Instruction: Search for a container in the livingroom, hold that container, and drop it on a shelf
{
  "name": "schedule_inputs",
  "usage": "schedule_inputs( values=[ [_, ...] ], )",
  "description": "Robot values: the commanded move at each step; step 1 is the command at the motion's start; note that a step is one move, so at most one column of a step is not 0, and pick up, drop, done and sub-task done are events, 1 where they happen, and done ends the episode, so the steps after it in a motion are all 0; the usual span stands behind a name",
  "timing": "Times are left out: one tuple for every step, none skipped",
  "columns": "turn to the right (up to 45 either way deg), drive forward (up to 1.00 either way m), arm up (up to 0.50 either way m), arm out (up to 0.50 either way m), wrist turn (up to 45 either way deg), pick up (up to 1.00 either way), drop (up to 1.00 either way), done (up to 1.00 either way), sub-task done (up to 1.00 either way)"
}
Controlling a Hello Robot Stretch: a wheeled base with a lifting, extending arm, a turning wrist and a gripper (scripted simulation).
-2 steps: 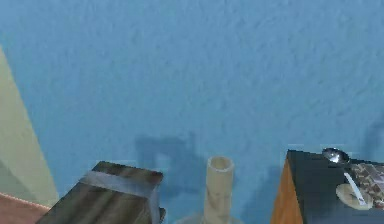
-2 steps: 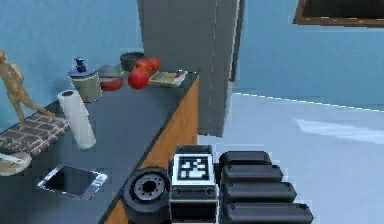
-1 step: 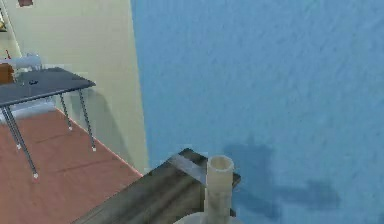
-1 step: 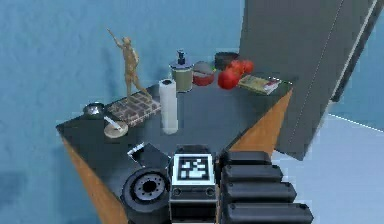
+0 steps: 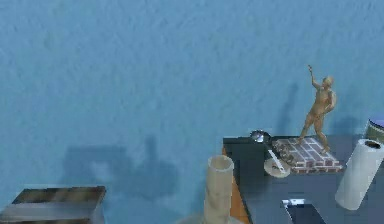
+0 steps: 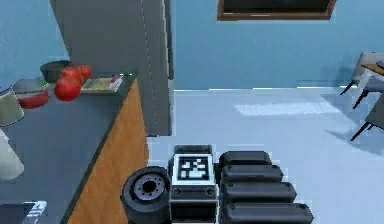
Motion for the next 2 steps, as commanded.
schedule_inputs(
  values=[
    [45.0, 0.0, 0.0, 0.0, 0.0, 0.0, 0.0, 0.0, 0.0],
    [9.0, 0.0, 0.0, 0.0, 0.0, 0.0, 0.0, 0.0, 0.0]
  ],
)
